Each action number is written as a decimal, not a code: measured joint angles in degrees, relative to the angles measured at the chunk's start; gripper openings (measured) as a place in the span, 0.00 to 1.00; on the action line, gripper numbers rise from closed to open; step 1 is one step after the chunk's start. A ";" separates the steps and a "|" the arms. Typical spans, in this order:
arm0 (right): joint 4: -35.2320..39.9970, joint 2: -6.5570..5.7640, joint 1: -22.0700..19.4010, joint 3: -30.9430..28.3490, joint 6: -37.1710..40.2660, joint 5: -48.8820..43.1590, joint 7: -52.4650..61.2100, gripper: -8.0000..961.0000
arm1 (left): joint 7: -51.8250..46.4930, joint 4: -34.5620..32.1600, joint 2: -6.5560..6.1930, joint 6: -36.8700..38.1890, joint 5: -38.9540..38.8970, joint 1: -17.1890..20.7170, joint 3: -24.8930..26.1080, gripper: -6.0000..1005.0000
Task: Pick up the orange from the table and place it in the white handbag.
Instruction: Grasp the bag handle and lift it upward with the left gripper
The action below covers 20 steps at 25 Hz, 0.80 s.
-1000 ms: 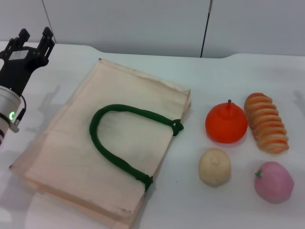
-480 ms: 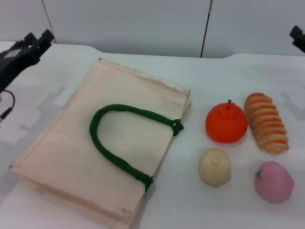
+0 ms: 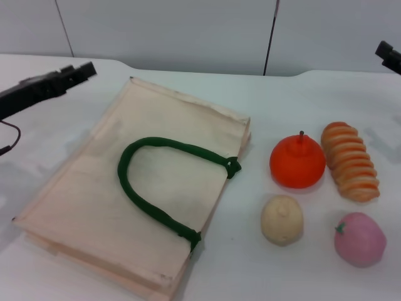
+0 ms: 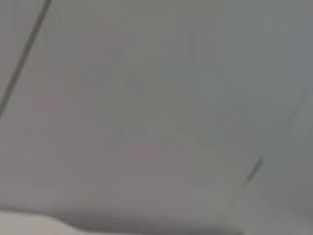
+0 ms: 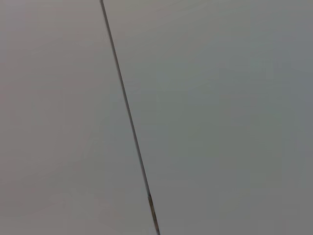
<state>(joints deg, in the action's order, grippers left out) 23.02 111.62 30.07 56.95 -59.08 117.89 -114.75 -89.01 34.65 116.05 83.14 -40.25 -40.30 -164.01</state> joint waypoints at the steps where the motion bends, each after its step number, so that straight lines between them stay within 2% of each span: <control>1: 0.42 0.00 -0.17 0.02 -0.01 -0.21 0.55 0.93 | -1.07 0.73 -0.02 0.65 1.18 -0.30 0.00 0.65; 8: 2.86 -0.45 -0.52 -0.43 -0.06 -5.46 5.94 0.93 | -11.41 7.17 -0.55 7.36 14.44 -4.17 -0.05 0.65; 16: 5.41 -0.26 -1.55 -3.09 -0.50 -8.41 8.63 0.92 | -16.90 7.73 -1.55 9.92 25.56 -7.96 -0.09 0.65; 20: 5.44 -0.25 -1.66 -3.63 -0.55 -8.43 8.65 0.92 | -18.13 7.75 -1.85 9.84 27.43 -8.42 -0.09 0.66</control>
<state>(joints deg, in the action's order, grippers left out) 28.47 111.36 28.41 53.33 -59.63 109.47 -106.09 -107.14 42.40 114.20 92.98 -12.82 -48.71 -164.09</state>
